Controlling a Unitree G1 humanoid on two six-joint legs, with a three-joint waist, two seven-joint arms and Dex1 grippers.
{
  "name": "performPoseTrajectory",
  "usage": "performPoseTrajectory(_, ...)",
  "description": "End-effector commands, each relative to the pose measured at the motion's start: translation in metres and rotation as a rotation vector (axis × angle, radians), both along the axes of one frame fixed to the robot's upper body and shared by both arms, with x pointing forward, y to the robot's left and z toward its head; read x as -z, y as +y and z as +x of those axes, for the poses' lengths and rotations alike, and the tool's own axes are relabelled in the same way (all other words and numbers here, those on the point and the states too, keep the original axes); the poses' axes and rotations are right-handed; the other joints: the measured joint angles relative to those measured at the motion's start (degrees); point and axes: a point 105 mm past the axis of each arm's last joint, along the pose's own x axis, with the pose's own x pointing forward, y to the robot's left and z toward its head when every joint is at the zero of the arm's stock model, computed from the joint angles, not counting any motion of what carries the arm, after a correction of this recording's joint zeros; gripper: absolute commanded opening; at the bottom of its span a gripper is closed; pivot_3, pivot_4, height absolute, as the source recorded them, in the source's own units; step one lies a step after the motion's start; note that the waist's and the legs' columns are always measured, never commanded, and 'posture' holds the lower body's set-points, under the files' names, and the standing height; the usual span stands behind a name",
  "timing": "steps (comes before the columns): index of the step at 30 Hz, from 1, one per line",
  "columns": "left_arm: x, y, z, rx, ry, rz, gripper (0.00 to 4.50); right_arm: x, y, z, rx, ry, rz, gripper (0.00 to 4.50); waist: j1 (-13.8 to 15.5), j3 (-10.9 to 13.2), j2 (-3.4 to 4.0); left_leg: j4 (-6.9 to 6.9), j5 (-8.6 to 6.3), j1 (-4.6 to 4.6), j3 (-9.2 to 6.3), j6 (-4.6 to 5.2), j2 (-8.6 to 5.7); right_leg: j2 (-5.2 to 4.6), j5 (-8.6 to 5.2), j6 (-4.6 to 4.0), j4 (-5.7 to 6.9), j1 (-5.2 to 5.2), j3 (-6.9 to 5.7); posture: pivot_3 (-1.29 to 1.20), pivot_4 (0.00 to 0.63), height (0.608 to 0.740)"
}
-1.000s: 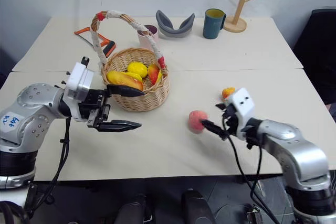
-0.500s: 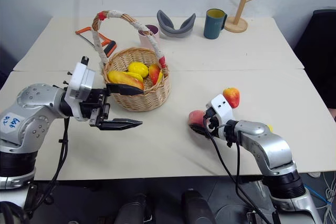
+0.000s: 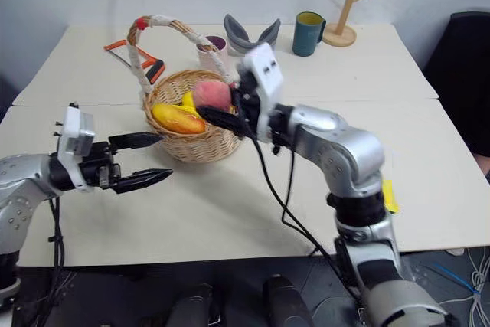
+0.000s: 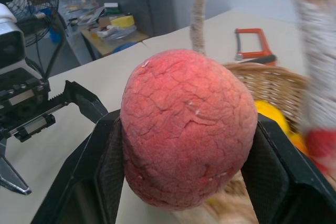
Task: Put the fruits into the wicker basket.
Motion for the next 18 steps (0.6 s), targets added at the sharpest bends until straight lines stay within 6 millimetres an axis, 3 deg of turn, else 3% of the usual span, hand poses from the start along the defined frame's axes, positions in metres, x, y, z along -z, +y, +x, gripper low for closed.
performPoseTrajectory(1,-0.017,-0.002,-0.005,0.003,-0.071,-0.014,4.50,0.007,0.015,0.017,0.065,-0.033,-0.081,2.56,-0.01,-0.01,-0.01,0.02,-0.03,0.00,0.01,0.05,-0.06,-0.07,0.00,0.00,0.00,0.02,-0.01,0.00,0.150,0.740)
performPoseTrajectory(2,-0.019,-0.003,-0.005,0.003,-0.075,-0.022,4.50,0.011,0.018,0.025,0.097,-0.035,-0.113,2.56,-0.08,-0.01,-0.01,0.03,-0.05,0.00,0.04,0.09,-0.09,-0.12,0.00,0.00,-0.01,0.03,-0.01,0.00,0.150,0.740)
performPoseTrajectory(5,-0.020,-0.008,-0.008,0.012,-0.081,-0.028,4.50,0.016,0.023,0.038,0.157,-0.077,-0.169,3.56,-0.11,-0.01,-0.03,0.02,-0.05,-0.01,0.08,0.10,-0.13,-0.17,0.00,0.01,-0.03,0.02,-0.02,0.00,0.150,0.740)
performPoseTrajectory(7,-0.019,-0.010,-0.010,0.020,-0.078,-0.026,4.50,0.012,0.025,0.036,0.139,-0.083,-0.151,4.31,-0.18,-0.01,-0.02,-0.02,-0.06,-0.04,0.07,0.09,-0.12,-0.16,0.00,0.00,-0.02,-0.03,-0.03,0.00,0.150,0.740)
performPoseTrajectory(8,-0.019,-0.011,-0.011,0.024,-0.077,-0.025,4.50,0.009,0.026,0.033,0.129,-0.086,-0.140,4.48,-0.18,-0.01,-0.02,-0.03,-0.07,-0.05,0.07,0.07,-0.11,-0.14,0.00,0.01,-0.02,-0.05,-0.03,0.00,0.150,0.740)
performPoseTrajectory(12,-0.018,-0.016,-0.014,0.065,-0.068,-0.019,4.50,-0.001,0.021,0.012,0.053,-0.096,-0.102,4.48,-0.55,-0.01,-0.02,-0.06,-0.10,-0.07,0.08,-0.01,-0.02,-0.05,0.00,0.00,-0.02,-0.11,-0.01,0.00,0.150,0.740)
performPoseTrajectory(15,-0.021,-0.034,-0.015,0.159,-0.076,-0.010,4.50,-0.013,-0.012,-0.023,-0.072,-0.006,0.006,4.48,0.11,-0.01,-0.02,-0.10,-0.11,-0.07,0.04,-0.04,0.02,-0.03,0.00,0.00,-0.03,-0.10,-0.03,0.00,0.150,0.740)
performPoseTrajectory(18,-0.022,-0.047,-0.014,0.246,-0.080,0.012,4.50,-0.021,-0.048,-0.044,-0.102,-0.007,0.013,4.48,0.68,-0.01,-0.02,-0.04,-0.16,-0.11,-0.07,0.04,-0.05,-0.11,0.00,0.00,-0.19,0.07,-0.15,0.00,0.150,0.740)
